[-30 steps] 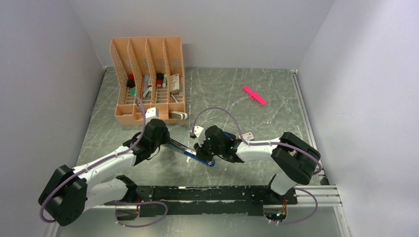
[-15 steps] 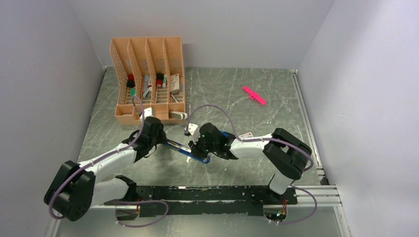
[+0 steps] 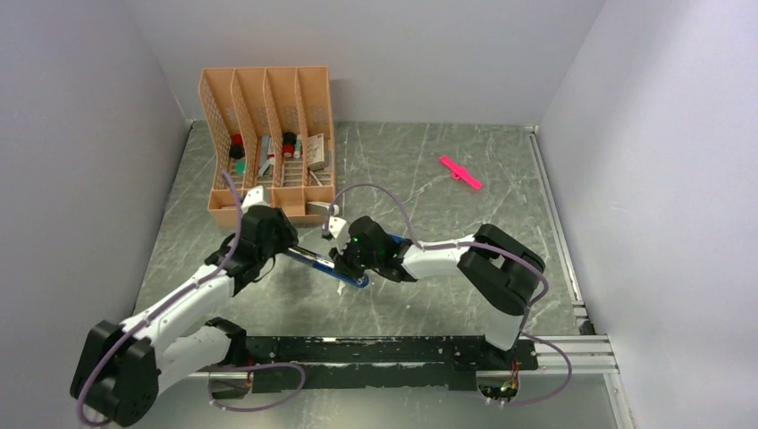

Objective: Load the staples into the stapler
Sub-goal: Move the stapler to the center of the board.

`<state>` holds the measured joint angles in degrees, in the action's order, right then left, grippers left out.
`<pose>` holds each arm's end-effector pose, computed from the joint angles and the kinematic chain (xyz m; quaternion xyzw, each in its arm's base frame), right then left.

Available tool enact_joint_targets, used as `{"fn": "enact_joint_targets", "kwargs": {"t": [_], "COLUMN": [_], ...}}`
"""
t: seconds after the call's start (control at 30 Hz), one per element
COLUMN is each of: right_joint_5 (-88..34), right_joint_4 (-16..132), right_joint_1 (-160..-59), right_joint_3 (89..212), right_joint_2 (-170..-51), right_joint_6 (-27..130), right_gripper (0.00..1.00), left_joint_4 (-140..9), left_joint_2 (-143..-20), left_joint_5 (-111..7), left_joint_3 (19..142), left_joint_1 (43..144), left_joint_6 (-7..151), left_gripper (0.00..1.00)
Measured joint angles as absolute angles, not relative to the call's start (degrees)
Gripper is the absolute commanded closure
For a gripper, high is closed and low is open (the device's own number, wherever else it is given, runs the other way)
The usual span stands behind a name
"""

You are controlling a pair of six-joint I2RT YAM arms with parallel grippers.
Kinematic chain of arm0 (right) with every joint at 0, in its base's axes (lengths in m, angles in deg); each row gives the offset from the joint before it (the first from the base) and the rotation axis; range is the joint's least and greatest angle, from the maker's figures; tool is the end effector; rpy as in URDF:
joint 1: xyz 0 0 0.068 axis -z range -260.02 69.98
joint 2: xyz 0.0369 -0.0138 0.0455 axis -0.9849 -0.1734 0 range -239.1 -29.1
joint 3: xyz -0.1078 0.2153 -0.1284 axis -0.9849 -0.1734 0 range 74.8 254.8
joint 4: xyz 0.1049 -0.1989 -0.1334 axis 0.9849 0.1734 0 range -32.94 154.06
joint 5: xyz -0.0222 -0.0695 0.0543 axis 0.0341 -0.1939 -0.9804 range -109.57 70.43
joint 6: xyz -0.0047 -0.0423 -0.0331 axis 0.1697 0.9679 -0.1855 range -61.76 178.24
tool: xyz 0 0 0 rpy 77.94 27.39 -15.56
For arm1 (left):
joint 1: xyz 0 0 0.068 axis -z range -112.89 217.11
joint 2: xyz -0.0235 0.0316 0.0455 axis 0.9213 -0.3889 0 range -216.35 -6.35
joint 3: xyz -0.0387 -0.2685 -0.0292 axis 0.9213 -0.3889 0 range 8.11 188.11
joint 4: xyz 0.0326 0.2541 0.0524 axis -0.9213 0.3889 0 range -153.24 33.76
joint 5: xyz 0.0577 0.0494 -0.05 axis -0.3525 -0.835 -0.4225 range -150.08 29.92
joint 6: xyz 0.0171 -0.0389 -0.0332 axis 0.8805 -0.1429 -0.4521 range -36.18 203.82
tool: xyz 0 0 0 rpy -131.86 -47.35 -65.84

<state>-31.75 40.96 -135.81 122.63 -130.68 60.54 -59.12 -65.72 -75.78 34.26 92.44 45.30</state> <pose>0.1919 0.2957 0.1436 -0.4742 0.7574 0.2824 0.3488 0.1934 -0.0809 0.1909 -0.1622 0.8751 -0.1284 0.4376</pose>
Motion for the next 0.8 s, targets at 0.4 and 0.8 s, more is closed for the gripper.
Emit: {"fn": "enact_joint_targets", "kwargs": {"t": [0.4, 0.8], "right_joint_5": [-29.61, -25.35], "right_joint_4": [39.93, 38.01], "right_joint_1": [-135.81, -135.83], "right_joint_3": [126.77, 126.77], "right_joint_2": [-134.42, -135.01], "right_joint_6": [59.52, 54.84], "right_gripper": [0.98, 0.88], "left_joint_4": [-49.11, -46.58], "left_joint_2": [-52.15, -52.85], "left_joint_5": [-83.10, -83.70], "left_joint_3": [42.35, 42.33], "left_joint_1": [92.37, 92.37], "left_joint_6": [47.42, 47.42], "left_gripper": [0.41, 0.40]}}
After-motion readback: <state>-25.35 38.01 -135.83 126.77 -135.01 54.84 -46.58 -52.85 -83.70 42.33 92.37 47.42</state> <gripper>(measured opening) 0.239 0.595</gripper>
